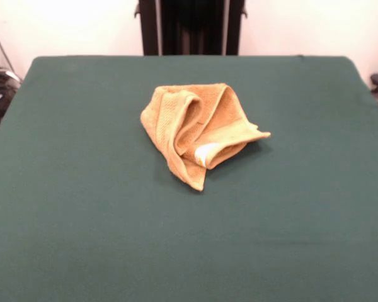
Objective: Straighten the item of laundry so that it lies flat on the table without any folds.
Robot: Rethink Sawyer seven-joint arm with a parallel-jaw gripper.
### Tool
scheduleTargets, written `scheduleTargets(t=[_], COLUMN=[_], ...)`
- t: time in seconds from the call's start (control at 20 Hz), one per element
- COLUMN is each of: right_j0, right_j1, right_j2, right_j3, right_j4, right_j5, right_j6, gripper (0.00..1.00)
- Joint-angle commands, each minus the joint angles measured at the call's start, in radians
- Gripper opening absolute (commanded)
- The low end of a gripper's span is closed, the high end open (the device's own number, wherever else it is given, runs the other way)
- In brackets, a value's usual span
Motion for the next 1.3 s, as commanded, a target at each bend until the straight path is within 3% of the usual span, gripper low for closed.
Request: scheduleTargets(t=[0.05, 0.9, 1.3], right_j0=[0.021, -0.018, -0.017], right_j1=[0.133, 0.325, 0.477], right_j2=[0.020, 0.055, 0.053], right_j3=[0.030, 0.066, 0.059], right_j4=[-0.012, -0.003, -0.029], right_j5=[-0.124, -0.355, -0.510], right_j6=[0.220, 0.192, 0.198], gripper=[1.00, 1.00, 1.00])
